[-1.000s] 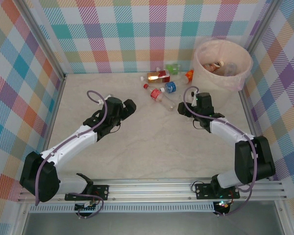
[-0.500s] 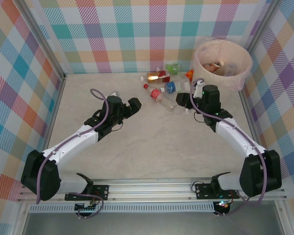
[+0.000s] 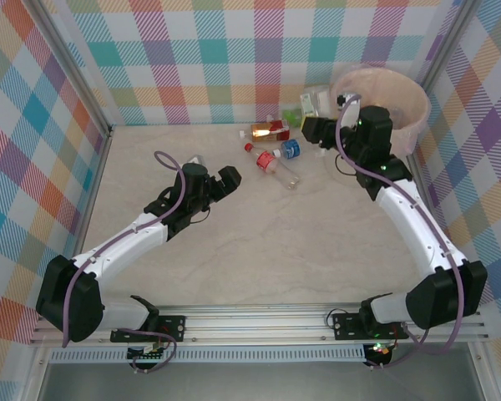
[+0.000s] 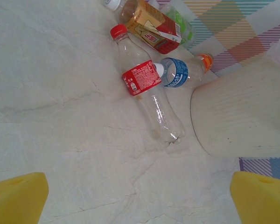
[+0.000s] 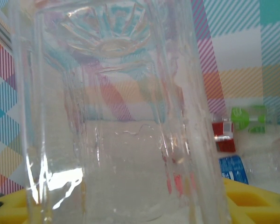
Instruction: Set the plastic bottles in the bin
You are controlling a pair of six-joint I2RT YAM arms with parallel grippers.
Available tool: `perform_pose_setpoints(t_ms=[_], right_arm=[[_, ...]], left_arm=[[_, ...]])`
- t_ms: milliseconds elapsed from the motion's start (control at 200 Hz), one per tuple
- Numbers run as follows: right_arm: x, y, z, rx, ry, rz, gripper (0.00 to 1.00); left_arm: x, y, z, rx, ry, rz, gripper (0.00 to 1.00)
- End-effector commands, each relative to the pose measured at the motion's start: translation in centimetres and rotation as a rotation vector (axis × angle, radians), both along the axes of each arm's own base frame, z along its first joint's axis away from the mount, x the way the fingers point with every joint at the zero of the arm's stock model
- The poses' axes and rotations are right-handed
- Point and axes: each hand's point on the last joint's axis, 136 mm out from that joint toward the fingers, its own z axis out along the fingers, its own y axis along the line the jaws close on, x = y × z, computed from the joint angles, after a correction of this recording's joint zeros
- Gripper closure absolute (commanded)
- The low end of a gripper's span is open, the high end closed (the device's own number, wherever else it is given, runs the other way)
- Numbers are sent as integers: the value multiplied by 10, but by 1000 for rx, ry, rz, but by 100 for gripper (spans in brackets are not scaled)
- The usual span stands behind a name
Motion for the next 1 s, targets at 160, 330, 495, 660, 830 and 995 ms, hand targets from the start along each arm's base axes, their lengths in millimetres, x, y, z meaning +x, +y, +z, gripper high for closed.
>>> perform_pose_setpoints(t_ms=[160, 330, 495, 660, 830, 995], right_arm=[[26, -26, 26, -44, -14, -59, 60], [43, -56, 35, -16, 5, -107, 60], [55, -88, 40, 0, 42, -161, 60], [61, -115, 35, -36, 91, -229, 60], [70, -148, 23, -65, 133, -303, 60], [86, -182, 7, -114, 193, -360, 59]], left_arm=[[-1, 9, 3, 27, -13, 10, 0], [-3, 11, 4, 28, -17, 15, 0], [-4, 13, 4, 30, -16, 19, 0], [-5, 15, 5, 36, -16, 29, 0], [-4, 16, 5, 39, -17, 33, 0], [-5, 18, 5, 44, -17, 39, 0]])
